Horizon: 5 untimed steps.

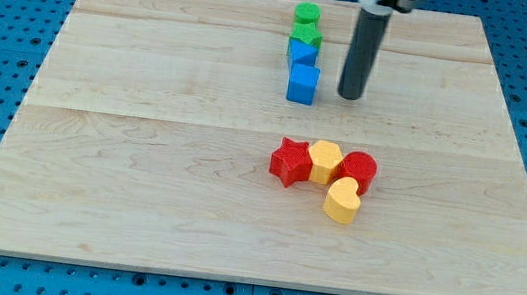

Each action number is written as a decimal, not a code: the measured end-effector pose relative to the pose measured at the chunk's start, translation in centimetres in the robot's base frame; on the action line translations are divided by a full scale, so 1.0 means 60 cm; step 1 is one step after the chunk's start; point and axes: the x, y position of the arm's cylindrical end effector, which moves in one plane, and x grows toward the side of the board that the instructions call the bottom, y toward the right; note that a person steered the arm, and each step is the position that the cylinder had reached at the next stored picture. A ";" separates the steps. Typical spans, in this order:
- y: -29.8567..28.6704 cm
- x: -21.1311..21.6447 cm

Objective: Place the red circle bottom right to the blue cube

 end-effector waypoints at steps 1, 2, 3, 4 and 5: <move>-0.038 -0.005; -0.049 -0.014; 0.023 -0.006; 0.063 0.002; 0.121 0.032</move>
